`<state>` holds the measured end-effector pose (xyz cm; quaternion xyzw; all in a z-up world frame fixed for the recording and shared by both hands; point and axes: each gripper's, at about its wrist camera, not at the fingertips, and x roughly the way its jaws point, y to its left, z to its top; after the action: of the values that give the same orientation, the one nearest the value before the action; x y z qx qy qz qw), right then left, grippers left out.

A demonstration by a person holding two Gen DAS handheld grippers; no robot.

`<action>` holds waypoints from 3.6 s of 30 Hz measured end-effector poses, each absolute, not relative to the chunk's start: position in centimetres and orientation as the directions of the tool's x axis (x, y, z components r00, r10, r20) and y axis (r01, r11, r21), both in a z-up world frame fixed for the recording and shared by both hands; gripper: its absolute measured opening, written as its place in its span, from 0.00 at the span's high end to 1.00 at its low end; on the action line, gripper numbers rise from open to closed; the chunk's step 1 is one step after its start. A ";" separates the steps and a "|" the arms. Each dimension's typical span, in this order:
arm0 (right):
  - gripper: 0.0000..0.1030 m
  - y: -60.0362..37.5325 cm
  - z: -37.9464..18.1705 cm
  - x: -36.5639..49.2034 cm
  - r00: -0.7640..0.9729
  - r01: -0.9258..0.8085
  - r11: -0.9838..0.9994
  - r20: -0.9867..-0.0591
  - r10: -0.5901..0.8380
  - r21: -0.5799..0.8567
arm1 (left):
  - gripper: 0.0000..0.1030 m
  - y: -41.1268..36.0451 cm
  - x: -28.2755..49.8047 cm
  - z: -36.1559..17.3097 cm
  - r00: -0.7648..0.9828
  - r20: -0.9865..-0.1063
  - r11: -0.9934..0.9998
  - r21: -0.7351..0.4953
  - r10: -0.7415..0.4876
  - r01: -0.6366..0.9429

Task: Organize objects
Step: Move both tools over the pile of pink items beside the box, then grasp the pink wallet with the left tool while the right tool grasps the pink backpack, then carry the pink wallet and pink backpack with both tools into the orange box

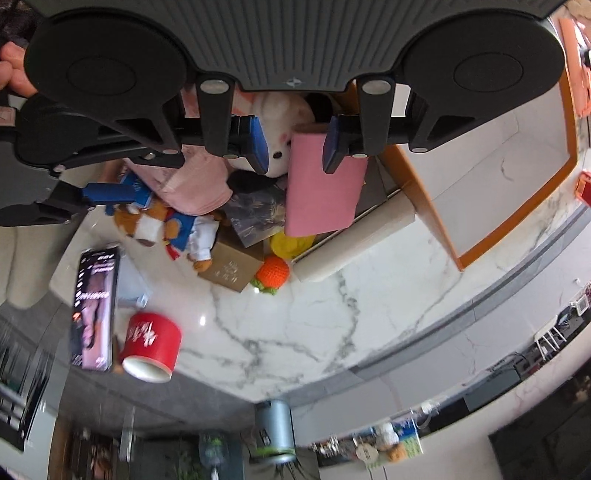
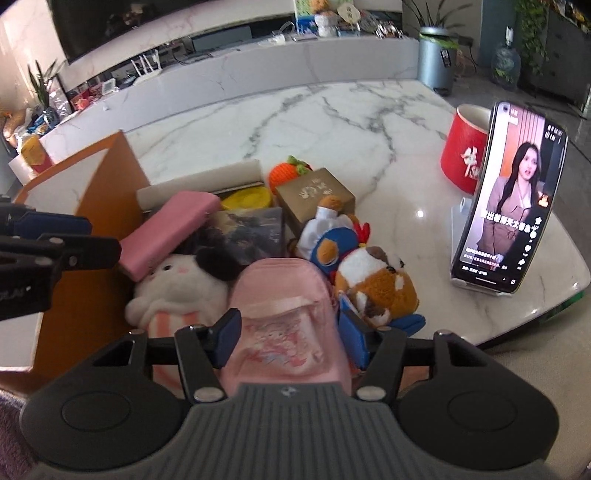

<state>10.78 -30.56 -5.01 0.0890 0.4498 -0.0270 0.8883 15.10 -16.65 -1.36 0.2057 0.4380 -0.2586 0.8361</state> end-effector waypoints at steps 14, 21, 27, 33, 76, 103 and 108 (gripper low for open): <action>0.38 -33.2 -8.3 12.9 0.510 0.167 0.949 -0.847 0.150 0.268 | 0.34 -20.6 19.4 -6.0 0.426 -0.900 0.747 0.222 -0.091 0.627; 0.38 -33.6 -9.3 13.2 0.502 0.183 0.933 -0.845 0.184 0.312 | 0.33 -21.3 19.8 -6.7 0.454 -0.890 0.743 0.275 -0.044 0.610; 0.58 -33.1 -8.6 12.6 0.518 0.169 0.939 -0.838 0.174 0.299 | 0.33 -22.0 19.7 -7.3 0.486 -0.874 0.720 0.337 0.000 0.606; 0.77 -33.1 -7.0 11.6 0.564 0.151 0.942 -0.809 0.166 0.299 | 0.55 -22.2 19.0 -7.6 0.543 -0.839 0.684 0.416 0.034 0.599; 0.83 -15.9 5.6 6.3 0.753 -0.159 0.980 -0.627 0.201 0.123 | 0.79 2.0 12.0 4.9 0.632 -0.686 0.933 -0.286 -0.359 0.220; 0.73 -14.0 1.1 12.2 0.506 -0.186 0.968 -0.828 0.241 0.167 | 0.80 4.0 14.6 -4.7 0.446 -0.798 0.909 -0.405 -0.404 0.100; 0.69 -15.2 1.3 12.6 0.479 -0.159 0.951 -0.821 0.311 0.267 | 0.79 3.4 14.9 -5.4 0.417 -0.819 0.916 -0.385 -0.395 0.113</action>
<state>12.61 -15.23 1.26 0.0774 0.4916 0.1369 0.8565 14.88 3.40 -5.45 -0.1366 0.5180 -0.1529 0.8305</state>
